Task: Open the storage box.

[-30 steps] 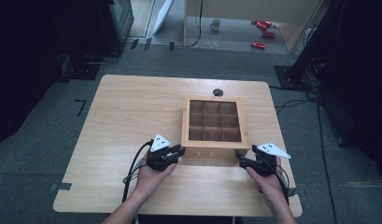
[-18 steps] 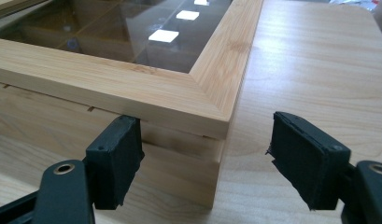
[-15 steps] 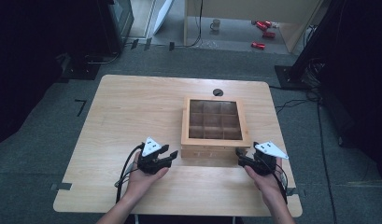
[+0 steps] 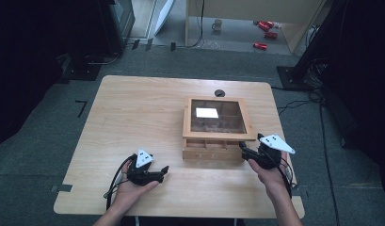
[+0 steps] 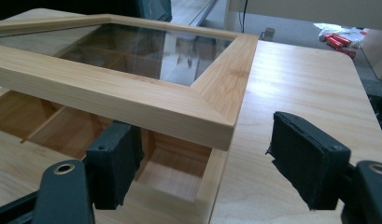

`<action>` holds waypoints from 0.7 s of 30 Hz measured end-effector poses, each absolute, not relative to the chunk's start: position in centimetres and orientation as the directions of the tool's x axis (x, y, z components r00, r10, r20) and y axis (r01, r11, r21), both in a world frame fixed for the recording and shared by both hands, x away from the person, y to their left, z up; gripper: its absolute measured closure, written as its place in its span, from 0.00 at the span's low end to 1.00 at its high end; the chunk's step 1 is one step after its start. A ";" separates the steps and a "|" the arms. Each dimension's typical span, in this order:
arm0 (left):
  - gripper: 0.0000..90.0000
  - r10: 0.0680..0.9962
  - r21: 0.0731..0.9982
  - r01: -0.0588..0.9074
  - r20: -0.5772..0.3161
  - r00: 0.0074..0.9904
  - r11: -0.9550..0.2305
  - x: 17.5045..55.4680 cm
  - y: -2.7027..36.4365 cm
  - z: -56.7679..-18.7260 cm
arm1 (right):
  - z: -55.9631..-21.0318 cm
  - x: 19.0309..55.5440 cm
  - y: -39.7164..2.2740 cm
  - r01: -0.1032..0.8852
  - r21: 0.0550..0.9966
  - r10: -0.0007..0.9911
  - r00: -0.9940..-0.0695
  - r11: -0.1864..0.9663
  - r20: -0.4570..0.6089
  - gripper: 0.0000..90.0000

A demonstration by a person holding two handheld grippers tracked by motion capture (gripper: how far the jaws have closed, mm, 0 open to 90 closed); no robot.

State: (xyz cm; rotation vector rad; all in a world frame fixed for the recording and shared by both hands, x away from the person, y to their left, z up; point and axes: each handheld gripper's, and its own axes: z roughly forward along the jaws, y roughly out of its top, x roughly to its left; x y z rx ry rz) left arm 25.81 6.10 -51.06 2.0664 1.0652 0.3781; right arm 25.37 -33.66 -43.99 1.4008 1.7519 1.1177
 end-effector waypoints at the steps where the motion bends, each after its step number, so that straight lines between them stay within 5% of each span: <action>1: 0.22 0.795 0.739 0.570 -0.078 0.602 -0.359 25.9 6.0 -51.2 | -43.9 25.4 -33.7 0.440 0.895 0.970 -0.241 0.077 0.035 0.29; 21: 0.16 0.803 0.713 0.565 -0.004 0.597 -0.416 25.6 5.0 -51.9 | -39.1 28.9 -34.1 0.372 0.923 0.964 -0.265 0.101 0.001 0.29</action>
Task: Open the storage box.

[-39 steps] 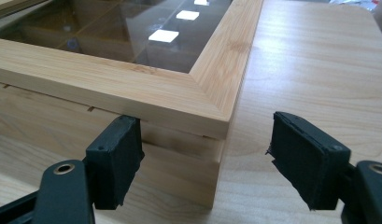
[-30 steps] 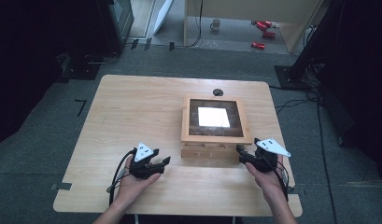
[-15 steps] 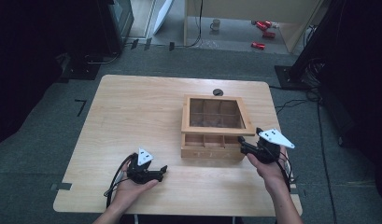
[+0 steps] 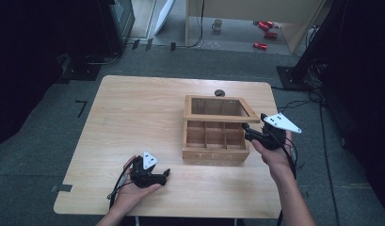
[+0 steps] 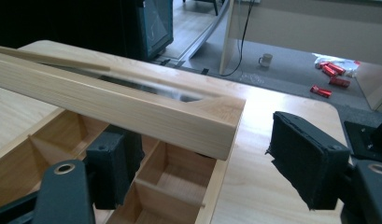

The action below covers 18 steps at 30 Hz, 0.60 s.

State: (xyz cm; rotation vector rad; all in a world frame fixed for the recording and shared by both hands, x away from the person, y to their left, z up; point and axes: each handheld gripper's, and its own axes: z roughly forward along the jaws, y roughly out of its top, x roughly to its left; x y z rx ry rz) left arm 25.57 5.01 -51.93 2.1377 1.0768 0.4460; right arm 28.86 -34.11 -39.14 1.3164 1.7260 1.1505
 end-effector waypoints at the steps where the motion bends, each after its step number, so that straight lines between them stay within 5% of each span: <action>1: 0.16 0.803 0.713 0.565 -0.004 0.596 -0.416 25.6 5.0 -51.9 | -39.0 29.0 -34.1 0.369 0.924 0.964 -0.266 0.104 -0.002 0.30; 18: 0.16 0.800 0.709 0.567 -0.006 0.600 -0.419 25.6 5.1 -51.9 | -37.4 32.3 -34.1 0.312 0.944 0.951 -0.309 0.111 -0.010 0.45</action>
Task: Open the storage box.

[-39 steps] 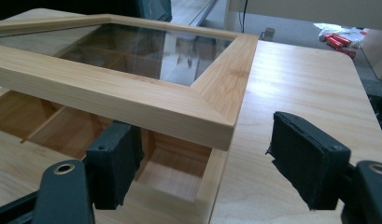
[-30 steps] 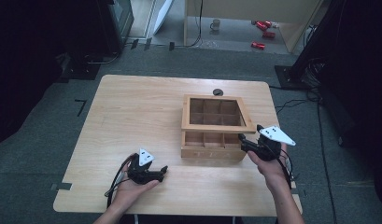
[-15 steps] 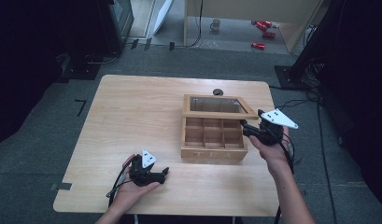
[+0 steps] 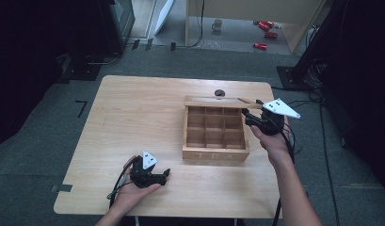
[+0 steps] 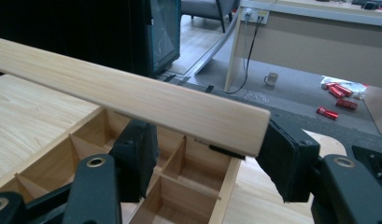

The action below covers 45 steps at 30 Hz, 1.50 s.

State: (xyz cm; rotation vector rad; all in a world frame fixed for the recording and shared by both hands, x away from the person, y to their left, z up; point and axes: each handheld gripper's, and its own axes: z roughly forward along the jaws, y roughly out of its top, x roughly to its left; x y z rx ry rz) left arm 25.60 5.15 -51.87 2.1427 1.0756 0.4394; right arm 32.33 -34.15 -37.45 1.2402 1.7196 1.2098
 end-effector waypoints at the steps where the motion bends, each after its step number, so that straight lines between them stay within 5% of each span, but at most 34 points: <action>1: 0.16 0.800 0.709 0.567 -0.006 0.600 -0.420 25.6 5.1 -51.9 | -37.4 32.5 -34.2 0.310 0.944 0.950 -0.312 0.112 -0.010 0.45; 36: 0.17 0.801 0.715 0.573 -0.031 0.598 -0.400 25.6 5.2 -51.9 | -37.8 40.6 -35.0 0.294 0.955 0.962 -0.269 0.027 0.055 0.53; 40: 0.17 0.801 0.716 0.574 -0.034 0.597 -0.397 25.6 5.2 -51.9 | -38.0 41.9 -35.3 0.295 0.955 0.962 -0.262 0.005 0.076 0.62; 42: 0.17 0.802 0.715 0.574 -0.031 0.597 -0.400 25.6 5.1 -51.9 | -38.0 42.5 -35.7 0.293 0.956 0.966 -0.244 -0.013 0.087 0.73; 45: 0.17 0.802 0.715 0.572 -0.028 0.596 -0.401 25.5 5.1 -51.9 | -38.1 43.2 -36.0 0.289 0.957 0.962 -0.252 -0.030 0.107 0.74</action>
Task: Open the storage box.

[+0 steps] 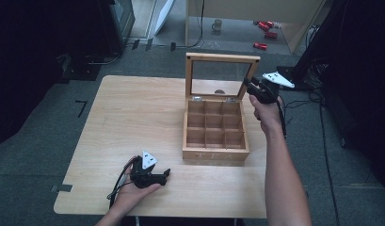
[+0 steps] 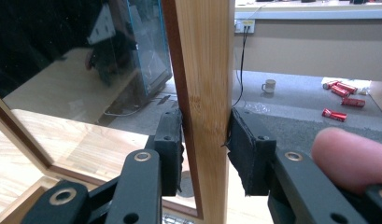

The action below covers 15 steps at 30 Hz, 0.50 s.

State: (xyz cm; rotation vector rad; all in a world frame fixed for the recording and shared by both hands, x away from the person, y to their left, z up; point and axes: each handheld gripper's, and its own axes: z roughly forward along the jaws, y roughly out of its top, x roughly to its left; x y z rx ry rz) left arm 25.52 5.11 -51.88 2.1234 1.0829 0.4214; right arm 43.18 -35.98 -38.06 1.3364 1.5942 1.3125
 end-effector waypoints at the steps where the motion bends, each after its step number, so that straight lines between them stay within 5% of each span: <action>1: 0.17 0.801 0.715 0.572 -0.028 0.598 -0.402 25.5 5.1 -51.9 | -38.0 43.4 -35.9 0.293 0.956 0.963 -0.249 -0.027 0.104 0.74; 15: 0.17 0.796 0.719 0.571 -0.042 0.604 -0.396 25.4 5.3 -51.9 | -37.3 46.0 -34.1 0.350 0.934 0.987 -0.117 -0.065 0.112 0.75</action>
